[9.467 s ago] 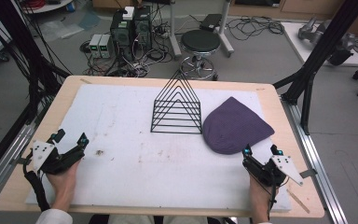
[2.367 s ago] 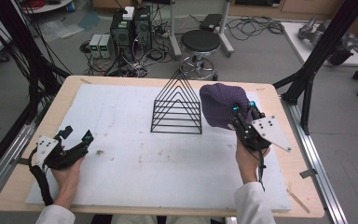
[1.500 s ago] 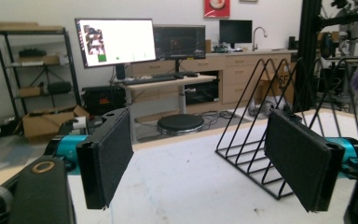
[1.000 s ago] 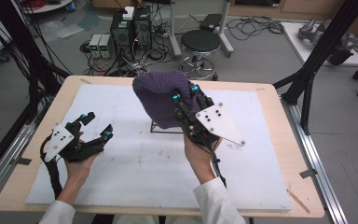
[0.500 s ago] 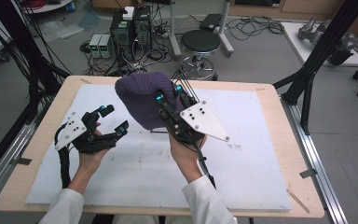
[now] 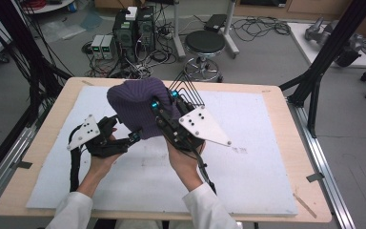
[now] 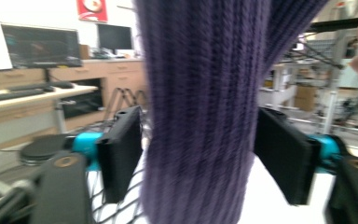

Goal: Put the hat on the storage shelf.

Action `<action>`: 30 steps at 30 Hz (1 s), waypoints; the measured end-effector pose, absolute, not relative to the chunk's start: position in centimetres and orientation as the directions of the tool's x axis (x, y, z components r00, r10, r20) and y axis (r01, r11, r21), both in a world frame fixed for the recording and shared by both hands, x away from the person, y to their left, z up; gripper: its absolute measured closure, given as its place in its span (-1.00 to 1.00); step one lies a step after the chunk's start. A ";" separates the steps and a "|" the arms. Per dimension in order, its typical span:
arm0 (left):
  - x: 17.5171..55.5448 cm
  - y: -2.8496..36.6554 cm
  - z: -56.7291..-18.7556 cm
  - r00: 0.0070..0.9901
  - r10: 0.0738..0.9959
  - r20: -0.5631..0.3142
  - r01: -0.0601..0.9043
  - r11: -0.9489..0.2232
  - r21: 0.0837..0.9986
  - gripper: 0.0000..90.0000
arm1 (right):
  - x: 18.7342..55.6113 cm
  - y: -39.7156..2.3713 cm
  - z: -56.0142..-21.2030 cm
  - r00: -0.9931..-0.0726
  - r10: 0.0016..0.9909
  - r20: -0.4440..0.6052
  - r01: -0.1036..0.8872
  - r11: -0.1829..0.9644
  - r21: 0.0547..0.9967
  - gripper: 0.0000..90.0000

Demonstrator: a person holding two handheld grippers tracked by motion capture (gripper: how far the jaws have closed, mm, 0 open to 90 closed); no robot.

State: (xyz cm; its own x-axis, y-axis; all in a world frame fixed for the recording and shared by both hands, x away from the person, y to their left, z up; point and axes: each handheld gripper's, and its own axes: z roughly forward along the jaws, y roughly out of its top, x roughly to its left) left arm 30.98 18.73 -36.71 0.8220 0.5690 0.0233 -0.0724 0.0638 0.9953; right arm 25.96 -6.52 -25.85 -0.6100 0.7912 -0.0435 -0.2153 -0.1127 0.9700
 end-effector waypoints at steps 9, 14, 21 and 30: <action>31.8 18.5 -36.8 0.800 0.599 0.018 -0.049 0.037 0.998 0.81 | 25.8 -8.1 -25.8 -0.561 0.821 -0.106 -0.252 -0.047 0.967 0.56; 32.5 18.6 -37.1 0.785 0.619 0.019 -0.050 0.033 0.998 0.82 | 26.1 -10.1 -26.2 -0.467 0.876 -0.119 -0.252 -0.003 0.968 0.61; 33.4 17.3 -36.5 0.790 0.613 0.014 -0.040 0.030 0.999 0.82 | 27.2 -11.2 -26.2 -0.448 0.890 -0.084 -0.239 -0.028 0.971 0.62; 35.5 15.6 -33.3 0.795 0.605 0.038 -0.058 0.014 0.998 0.82 | 29.7 -13.2 -24.2 -0.426 0.904 -0.040 -0.223 -0.062 0.973 0.62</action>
